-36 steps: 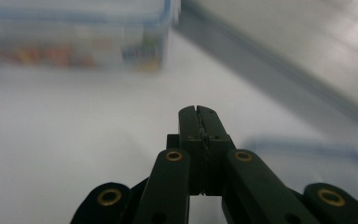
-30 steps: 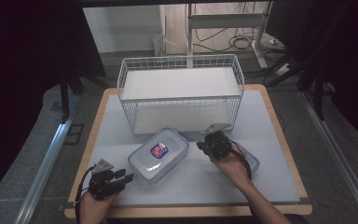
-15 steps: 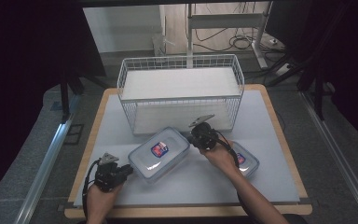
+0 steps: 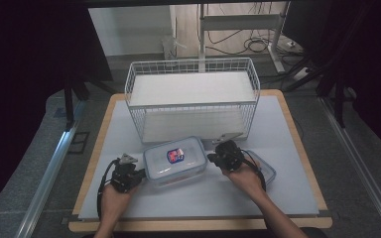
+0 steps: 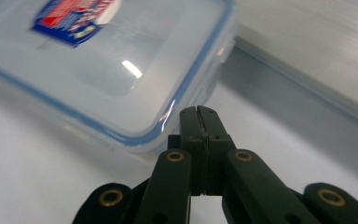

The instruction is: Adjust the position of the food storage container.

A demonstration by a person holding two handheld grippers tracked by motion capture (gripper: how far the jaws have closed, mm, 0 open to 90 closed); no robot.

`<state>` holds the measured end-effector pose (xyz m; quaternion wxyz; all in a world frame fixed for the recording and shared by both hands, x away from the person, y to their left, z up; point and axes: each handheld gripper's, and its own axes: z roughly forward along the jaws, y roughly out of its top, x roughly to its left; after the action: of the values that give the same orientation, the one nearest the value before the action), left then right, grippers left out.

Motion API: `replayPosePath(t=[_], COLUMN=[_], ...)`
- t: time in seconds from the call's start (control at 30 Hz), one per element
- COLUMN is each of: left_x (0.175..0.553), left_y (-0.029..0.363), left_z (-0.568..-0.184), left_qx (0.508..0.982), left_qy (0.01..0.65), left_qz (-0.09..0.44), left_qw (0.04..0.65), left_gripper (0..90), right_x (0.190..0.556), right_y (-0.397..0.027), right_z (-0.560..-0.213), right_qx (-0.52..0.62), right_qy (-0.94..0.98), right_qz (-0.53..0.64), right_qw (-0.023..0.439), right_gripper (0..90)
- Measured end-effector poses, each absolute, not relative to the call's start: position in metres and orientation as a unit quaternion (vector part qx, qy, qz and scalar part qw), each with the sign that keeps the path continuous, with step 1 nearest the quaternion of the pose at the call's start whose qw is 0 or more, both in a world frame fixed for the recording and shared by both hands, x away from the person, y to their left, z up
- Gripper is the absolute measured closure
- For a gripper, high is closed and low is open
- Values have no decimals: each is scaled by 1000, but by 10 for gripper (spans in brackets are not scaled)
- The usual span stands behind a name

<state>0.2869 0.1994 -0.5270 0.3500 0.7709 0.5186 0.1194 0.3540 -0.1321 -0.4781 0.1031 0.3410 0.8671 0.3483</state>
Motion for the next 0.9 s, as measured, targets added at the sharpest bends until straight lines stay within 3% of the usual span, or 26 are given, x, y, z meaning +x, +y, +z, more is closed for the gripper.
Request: replayPosePath(t=[0.23, 0.4, 0.47, 0.63, 0.9], left_x=[293, 303, 310, 318, 317], left_y=[197, 208, 210, 201, 196], left_z=[-523, -518, -518, -519, -519], left_qx=[764, 747, 741, 745, 750], left_qy=[514, 537, 540, 539, 533], left_qz=[105, 111, 102, 114, 123], left_qw=[376, 376, 387, 377, 372], left_gripper=[899, 852, 845, 898, 900], right_x=[338, 347, 356, 368, 362], right_y=[-147, -144, -143, -136, -136], right_z=[-474, -476, -479, -486, -494], right_qx=[342, 355, 365, 370, 373], right_qy=[855, 856, 855, 857, 863], right_qz=[380, 351, 346, 336, 318], right_qw=[87, 137, 130, 128, 121], right_gripper=[899, 898, 898, 898, 900])
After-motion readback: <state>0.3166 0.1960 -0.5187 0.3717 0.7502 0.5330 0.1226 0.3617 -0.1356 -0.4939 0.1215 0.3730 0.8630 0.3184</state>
